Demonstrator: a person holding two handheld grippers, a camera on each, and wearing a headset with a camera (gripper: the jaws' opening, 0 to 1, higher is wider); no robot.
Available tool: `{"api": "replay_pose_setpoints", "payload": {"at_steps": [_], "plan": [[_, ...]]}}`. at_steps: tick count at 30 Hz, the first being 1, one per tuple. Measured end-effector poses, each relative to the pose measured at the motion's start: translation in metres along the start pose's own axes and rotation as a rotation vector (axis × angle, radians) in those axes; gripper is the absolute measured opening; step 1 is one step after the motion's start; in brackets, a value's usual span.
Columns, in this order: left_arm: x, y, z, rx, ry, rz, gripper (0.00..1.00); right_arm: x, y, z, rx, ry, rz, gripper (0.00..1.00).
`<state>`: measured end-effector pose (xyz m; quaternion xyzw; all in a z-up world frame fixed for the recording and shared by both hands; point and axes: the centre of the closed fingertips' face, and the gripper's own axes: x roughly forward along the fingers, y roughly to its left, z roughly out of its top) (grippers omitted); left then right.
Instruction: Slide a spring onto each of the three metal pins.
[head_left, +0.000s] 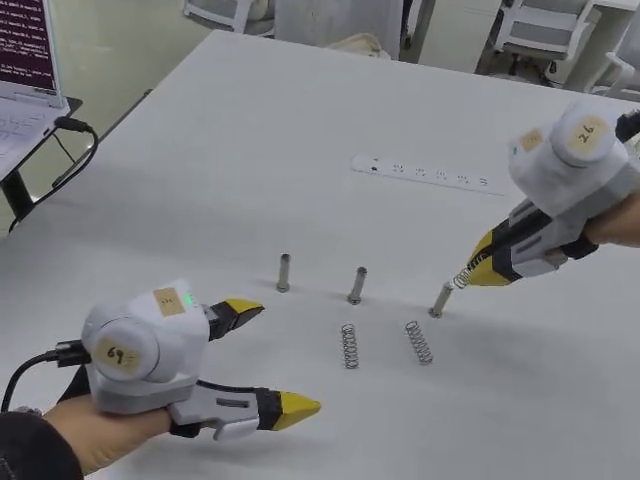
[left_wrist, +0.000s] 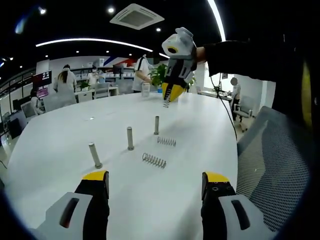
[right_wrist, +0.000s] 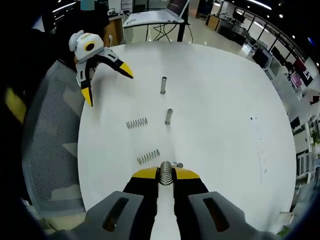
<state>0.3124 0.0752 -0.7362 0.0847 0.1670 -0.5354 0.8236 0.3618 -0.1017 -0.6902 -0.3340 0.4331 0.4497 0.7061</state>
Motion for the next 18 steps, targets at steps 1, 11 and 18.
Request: {"api": "replay_pose_setpoints", "payload": {"at_steps": [1, 11, 18], "plan": [[0.0, 0.0, 0.0, 0.0, 0.0, 0.0, 0.72, 0.001, -0.002, 0.0, 0.001, 0.004, 0.004, 0.08], [-0.001, 0.0, 0.003, 0.002, -0.002, 0.004, 0.72, 0.011, -0.015, -0.005, -0.018, 0.063, 0.04, 0.08], [-0.002, 0.003, 0.002, -0.003, -0.005, 0.014, 0.72, 0.018, -0.02, -0.006, -0.021, 0.087, 0.064, 0.08]]}}
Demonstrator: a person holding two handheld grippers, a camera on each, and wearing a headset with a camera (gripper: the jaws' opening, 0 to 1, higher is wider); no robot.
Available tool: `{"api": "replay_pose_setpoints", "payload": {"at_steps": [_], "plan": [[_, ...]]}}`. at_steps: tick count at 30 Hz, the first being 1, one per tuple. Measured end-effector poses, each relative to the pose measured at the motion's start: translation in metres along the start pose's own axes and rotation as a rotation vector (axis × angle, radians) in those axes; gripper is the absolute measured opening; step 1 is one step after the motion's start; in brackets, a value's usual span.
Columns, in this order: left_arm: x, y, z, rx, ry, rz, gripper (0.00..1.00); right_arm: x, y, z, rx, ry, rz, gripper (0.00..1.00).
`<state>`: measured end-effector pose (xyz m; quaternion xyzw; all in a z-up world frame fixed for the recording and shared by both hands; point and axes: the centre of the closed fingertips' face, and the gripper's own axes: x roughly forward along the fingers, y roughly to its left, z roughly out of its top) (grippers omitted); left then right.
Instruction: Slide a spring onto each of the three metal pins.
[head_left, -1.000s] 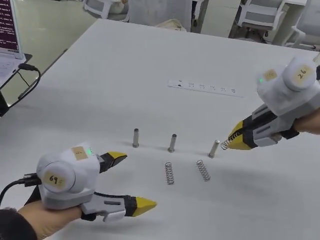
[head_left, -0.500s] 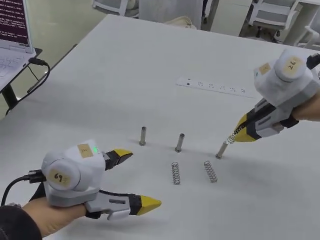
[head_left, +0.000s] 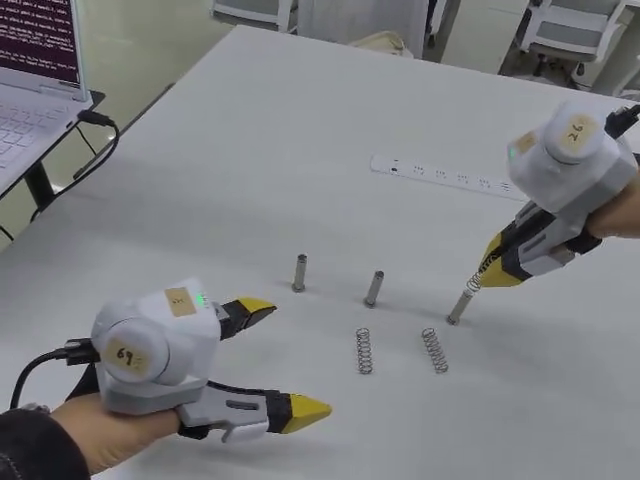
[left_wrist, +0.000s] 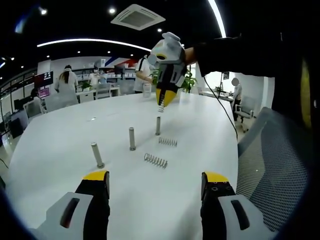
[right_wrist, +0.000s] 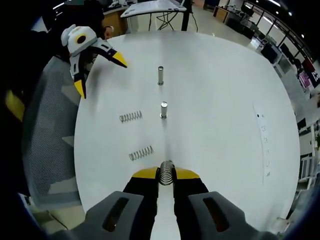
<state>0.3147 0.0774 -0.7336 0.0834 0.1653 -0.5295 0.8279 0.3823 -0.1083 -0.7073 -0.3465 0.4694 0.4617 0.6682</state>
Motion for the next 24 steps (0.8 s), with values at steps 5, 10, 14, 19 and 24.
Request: {"api": "replay_pose_setpoints", "payload": {"at_steps": [5, 10, 14, 19, 24], "plan": [[0.0, 0.001, -0.003, -0.002, 0.009, -0.001, 0.7, 0.006, -0.003, -0.004, 0.004, 0.017, 0.015, 0.08], [0.001, 0.002, -0.005, -0.009, 0.012, -0.001, 0.7, 0.01, -0.005, -0.009, -0.006, 0.047, 0.02, 0.08], [0.002, 0.003, -0.007, -0.011, 0.012, -0.001, 0.7, 0.012, -0.005, -0.009, -0.005, 0.05, 0.027, 0.08], [0.001, 0.003, -0.007, -0.011, 0.012, -0.002, 0.69, 0.014, -0.004, -0.008, -0.006, 0.05, 0.032, 0.08], [0.0, 0.003, -0.007, -0.011, 0.01, 0.001, 0.69, 0.016, -0.002, -0.006, -0.009, 0.055, 0.038, 0.08]]}}
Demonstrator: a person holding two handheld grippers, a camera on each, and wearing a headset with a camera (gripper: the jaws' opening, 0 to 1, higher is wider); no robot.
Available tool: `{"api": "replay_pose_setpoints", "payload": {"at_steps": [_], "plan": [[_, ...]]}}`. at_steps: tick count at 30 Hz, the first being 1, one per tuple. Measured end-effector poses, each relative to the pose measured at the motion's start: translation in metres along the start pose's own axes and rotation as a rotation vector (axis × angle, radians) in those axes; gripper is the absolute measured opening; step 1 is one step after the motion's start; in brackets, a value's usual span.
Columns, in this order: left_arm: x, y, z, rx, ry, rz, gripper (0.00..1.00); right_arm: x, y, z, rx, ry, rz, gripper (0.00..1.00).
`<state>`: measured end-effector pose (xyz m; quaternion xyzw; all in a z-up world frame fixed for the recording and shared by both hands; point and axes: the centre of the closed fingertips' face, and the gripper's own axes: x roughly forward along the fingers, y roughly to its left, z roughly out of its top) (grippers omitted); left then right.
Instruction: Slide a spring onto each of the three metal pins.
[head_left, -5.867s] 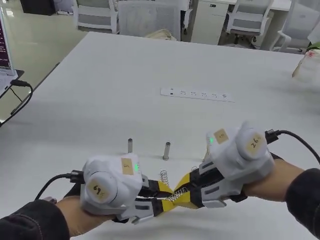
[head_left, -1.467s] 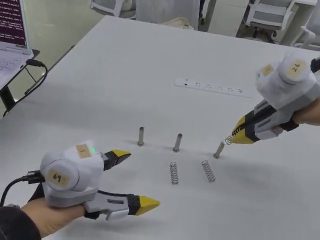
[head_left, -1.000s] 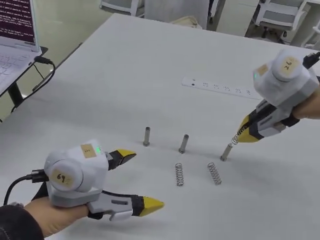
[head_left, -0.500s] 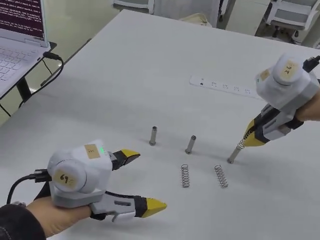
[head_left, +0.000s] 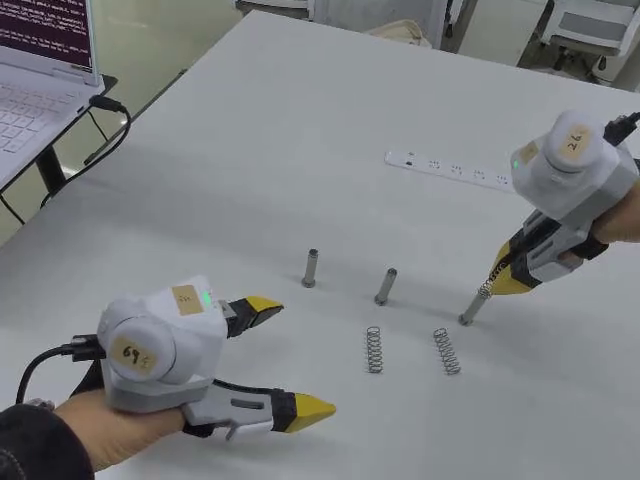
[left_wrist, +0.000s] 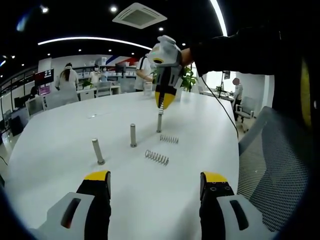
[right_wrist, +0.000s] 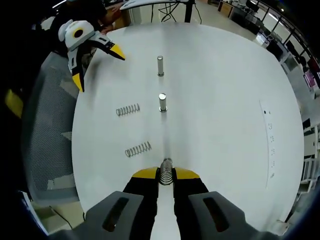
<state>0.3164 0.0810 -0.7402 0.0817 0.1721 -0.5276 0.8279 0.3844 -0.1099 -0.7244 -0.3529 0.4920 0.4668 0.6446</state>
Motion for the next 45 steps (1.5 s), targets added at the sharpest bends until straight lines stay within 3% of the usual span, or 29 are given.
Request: {"api": "replay_pose_setpoints", "payload": {"at_steps": [28, 45], "plan": [[-0.002, 0.002, -0.003, -0.009, 0.003, 0.003, 0.68, 0.023, 0.0, -0.003, -0.004, 0.036, 0.015, 0.08], [-0.005, 0.003, -0.001, -0.01, 0.004, 0.005, 0.67, 0.039, 0.0, -0.002, 0.011, 0.061, -0.01, 0.08]]}}
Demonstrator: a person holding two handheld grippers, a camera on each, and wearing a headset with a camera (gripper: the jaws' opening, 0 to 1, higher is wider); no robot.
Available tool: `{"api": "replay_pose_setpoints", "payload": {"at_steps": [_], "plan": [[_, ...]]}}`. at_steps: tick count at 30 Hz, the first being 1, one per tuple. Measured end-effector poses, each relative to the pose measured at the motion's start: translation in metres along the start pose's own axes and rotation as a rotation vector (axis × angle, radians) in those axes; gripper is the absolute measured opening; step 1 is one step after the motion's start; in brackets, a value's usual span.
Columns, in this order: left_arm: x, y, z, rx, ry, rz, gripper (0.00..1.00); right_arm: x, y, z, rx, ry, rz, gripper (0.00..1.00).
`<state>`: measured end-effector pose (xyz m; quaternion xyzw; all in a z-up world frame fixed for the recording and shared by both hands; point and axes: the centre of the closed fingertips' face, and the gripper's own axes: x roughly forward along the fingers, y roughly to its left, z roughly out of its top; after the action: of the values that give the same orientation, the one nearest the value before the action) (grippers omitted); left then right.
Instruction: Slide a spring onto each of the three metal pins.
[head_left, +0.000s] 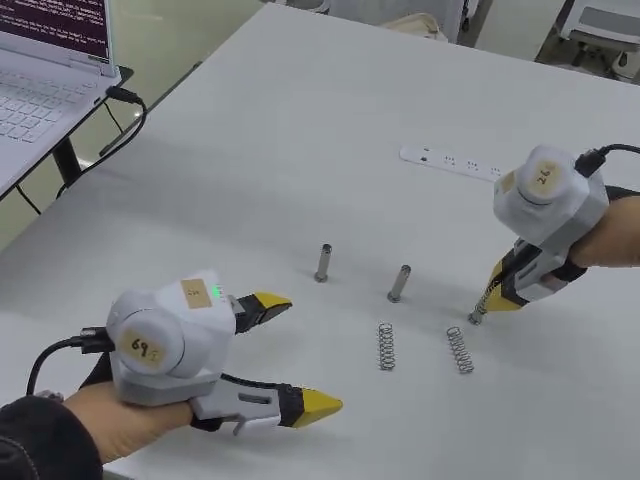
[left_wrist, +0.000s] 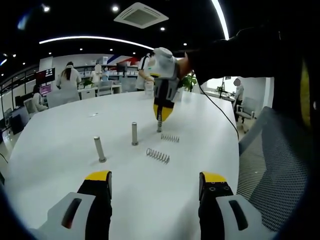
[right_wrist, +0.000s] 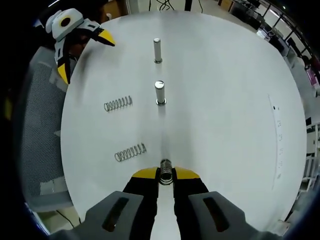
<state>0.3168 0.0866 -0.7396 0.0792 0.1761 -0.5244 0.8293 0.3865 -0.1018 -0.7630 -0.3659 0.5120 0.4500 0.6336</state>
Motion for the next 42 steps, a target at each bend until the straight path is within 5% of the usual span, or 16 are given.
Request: {"api": "replay_pose_setpoints", "payload": {"at_steps": [26, 42], "plan": [[-0.002, -0.001, -0.002, -0.008, 0.012, 0.002, 0.67, 0.013, 0.002, 0.0, 0.031, -0.037, 0.009, 0.09], [-0.001, -0.003, -0.003, -0.003, 0.019, -0.004, 0.67, 0.007, -0.001, 0.0, 0.063, -0.091, -0.031, 0.28]]}}
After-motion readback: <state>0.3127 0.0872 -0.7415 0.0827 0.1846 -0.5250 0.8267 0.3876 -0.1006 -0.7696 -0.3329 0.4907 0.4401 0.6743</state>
